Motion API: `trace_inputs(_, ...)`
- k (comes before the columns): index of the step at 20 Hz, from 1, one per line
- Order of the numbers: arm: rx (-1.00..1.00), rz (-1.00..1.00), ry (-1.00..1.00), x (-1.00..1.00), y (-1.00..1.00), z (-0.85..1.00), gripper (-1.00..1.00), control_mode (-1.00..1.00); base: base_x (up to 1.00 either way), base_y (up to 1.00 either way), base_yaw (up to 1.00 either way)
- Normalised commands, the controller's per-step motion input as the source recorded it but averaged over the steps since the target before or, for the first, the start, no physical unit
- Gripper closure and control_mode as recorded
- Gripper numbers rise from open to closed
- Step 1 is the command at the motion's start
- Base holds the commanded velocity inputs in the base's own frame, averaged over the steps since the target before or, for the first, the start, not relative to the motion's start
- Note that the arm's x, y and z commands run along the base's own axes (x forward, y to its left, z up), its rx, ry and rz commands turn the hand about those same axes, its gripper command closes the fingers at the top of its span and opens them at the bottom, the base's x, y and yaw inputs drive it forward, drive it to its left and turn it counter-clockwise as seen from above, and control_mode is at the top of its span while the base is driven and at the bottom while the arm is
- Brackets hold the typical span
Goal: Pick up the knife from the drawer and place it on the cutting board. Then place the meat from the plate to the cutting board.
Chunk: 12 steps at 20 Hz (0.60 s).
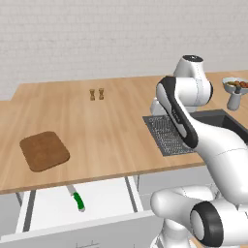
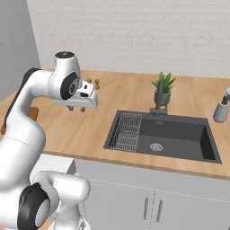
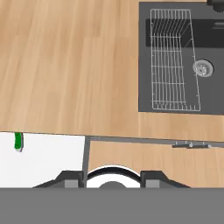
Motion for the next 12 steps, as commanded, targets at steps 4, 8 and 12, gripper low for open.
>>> trace_inputs(4, 0.0, 0.0, 0.0, -0.01, 0.0, 0.0, -1.0, 1.0, 0.0, -0.01, 0.0)
trace_inputs(8, 0.0, 0.0, 0.0, 0.0, 0.0, 0.0, -1.0, 1.0, -0.41, -0.2, 0.03)
trace_inputs(12, 0.0, 0.0, 0.0, 0.0, 0.0, 0.0, -1.0, 1.0, -0.77, -0.14, 0.28)
